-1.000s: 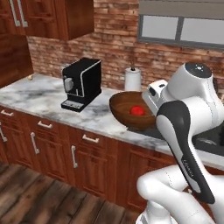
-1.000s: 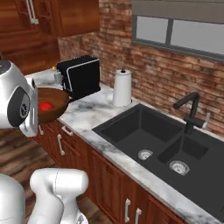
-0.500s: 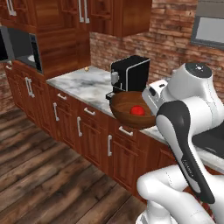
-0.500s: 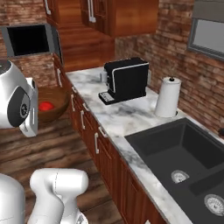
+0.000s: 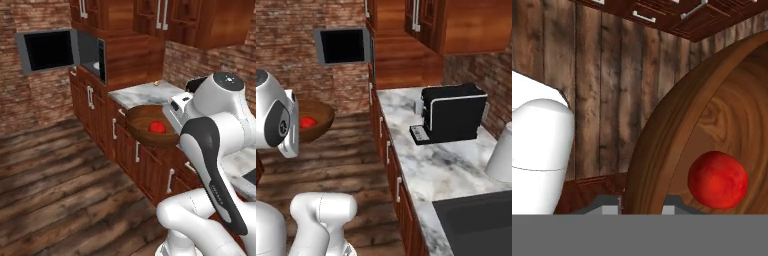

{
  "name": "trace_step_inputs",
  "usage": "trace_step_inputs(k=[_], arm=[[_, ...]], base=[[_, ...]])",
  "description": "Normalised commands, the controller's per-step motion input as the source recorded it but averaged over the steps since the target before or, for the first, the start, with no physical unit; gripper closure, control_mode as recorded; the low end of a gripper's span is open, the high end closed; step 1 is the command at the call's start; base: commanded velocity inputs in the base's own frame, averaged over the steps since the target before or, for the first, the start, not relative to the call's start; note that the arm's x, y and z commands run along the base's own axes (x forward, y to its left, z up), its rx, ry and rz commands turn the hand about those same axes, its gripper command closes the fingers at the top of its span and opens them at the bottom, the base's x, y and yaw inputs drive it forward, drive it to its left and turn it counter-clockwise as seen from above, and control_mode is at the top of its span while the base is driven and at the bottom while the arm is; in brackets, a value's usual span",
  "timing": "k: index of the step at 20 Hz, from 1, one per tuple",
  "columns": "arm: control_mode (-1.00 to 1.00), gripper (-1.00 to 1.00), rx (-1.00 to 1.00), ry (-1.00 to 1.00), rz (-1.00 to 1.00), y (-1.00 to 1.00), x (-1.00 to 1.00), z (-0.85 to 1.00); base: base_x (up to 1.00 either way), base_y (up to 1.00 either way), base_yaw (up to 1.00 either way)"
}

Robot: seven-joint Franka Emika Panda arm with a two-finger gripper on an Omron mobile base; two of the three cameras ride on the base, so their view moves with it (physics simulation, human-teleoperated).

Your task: Pick the tomato from the sink and place it in the bowl. Then pick the bowl and place it in the microwave. Then close the microwave door and press the start button.

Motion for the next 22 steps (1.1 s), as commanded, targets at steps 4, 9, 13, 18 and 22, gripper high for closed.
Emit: trace_step_inputs(k=[4,9,13,18,22], arm=[[1.0,1.0,0.0,0.0,0.0,0.0,0.0,0.0],[1.0,1.0,0.0,0.0,0.0,0.0,0.0,0.0],[1.0,1.0,0.0,0.0,0.0,0.0,0.0,0.0],[1.0,1.0,0.0,0.0,0.0,0.0,0.0,0.0],[1.0,1.0,0.0,0.0,0.0,0.0,0.0,0.0]], base=[[1.0,0.09,0.35],[1.0,0.07,0.24],[1.0,0.0,0.17],[1.0,0.0,0.11],[1.0,0.0,0.1]])
